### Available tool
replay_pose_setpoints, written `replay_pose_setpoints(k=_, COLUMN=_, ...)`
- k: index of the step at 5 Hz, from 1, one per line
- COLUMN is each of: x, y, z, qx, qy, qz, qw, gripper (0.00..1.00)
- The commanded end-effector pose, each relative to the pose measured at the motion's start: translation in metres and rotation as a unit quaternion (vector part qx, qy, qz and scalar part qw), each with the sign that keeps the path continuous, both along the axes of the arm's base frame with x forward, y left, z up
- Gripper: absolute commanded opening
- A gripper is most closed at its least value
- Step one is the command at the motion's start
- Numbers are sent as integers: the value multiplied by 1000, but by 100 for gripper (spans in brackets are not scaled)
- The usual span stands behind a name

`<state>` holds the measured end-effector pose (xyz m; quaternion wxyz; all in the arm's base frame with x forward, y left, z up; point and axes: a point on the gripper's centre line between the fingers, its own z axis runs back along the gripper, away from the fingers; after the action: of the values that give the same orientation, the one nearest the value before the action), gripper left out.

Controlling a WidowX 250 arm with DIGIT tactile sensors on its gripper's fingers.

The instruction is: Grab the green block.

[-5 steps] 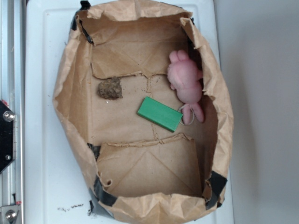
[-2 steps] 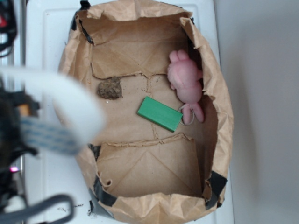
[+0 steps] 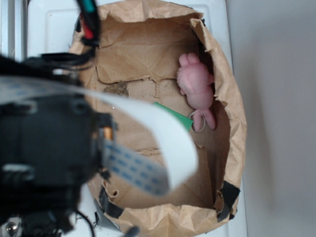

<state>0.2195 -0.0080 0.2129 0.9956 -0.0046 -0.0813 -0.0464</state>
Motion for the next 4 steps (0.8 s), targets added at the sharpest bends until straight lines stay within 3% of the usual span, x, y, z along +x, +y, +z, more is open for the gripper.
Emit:
replay_pose_setpoints(k=1, x=24, y=17, z=-30, qx=20, qy=-31, qz=-75, qw=996, gripper=100)
replay_pose_setpoints(k=3, x=33, y=27, z=-72, qx=57, qy=2, qz=-64, qw=996, gripper=100)
replay_pose_setpoints(k=4, x=33, y=27, z=-72, qx=57, qy=2, qz=-64, qw=996, gripper=100)
